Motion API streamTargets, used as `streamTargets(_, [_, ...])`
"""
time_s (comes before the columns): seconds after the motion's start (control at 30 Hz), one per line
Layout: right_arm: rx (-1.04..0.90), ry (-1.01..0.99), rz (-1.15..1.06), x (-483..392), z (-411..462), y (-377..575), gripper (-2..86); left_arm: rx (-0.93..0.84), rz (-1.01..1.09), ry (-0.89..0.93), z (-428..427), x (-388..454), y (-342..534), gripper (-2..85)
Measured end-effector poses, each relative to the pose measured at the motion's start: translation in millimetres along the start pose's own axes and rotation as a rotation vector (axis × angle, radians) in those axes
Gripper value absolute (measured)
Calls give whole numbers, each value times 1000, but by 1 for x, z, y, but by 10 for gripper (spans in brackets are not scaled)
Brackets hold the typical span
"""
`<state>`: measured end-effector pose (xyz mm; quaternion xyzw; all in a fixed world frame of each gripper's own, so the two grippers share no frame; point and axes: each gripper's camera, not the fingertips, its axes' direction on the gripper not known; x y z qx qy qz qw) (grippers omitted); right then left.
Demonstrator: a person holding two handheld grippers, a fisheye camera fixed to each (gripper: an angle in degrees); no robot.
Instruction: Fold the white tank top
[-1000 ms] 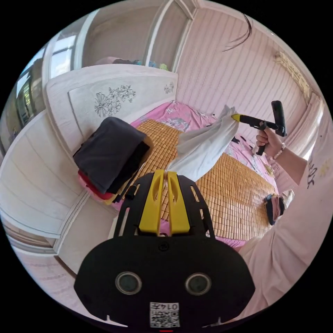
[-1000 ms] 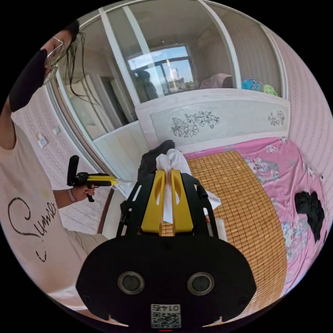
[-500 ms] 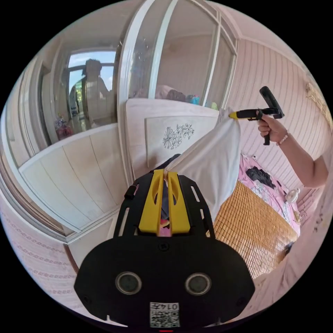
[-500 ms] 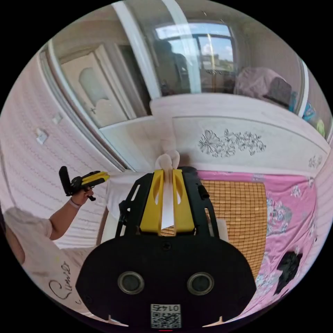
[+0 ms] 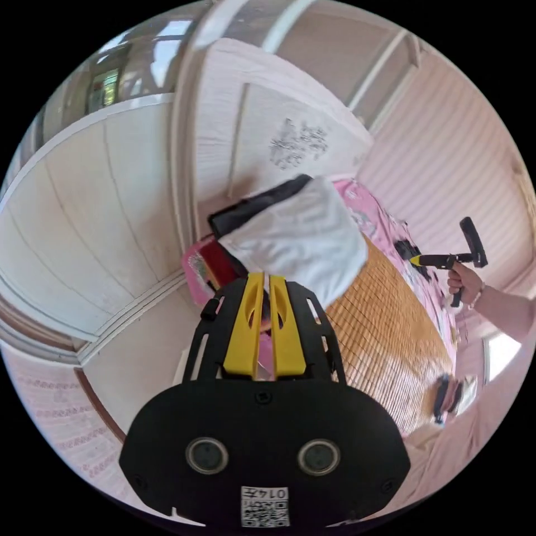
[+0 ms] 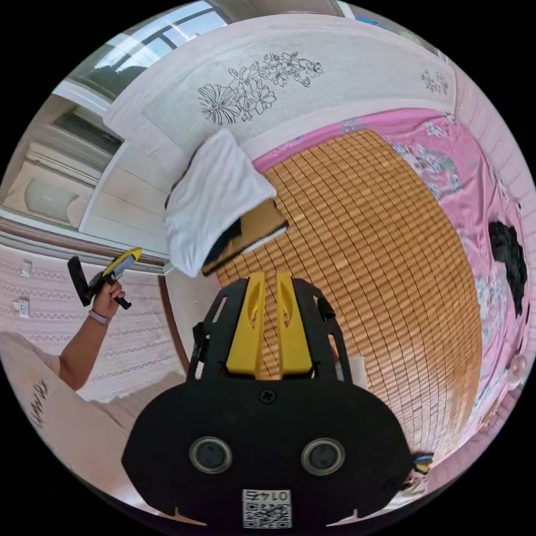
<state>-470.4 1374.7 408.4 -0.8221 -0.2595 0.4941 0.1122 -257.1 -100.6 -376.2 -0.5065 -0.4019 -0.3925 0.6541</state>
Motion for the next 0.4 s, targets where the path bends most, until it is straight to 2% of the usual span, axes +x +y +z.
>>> streamTargets(0.17, [-227, 343, 138, 7, -29, 184, 0, -127, 239, 206, 20, 137, 25, -9])
streamTargets(0.23, [-293, 408, 163, 7, -44, 239, -2, -176, 337, 319, 29, 198, 28, -10])
streamTargets(0.3, [-354, 418, 244, 13, -57, 294, -3, -226, 514, 449, 35, 286, 31, -10])
streamTargets(0.4, [-359, 342, 517, 30, -83, 399, -4, -226, 784, 554, 30, 397, 37, -10])
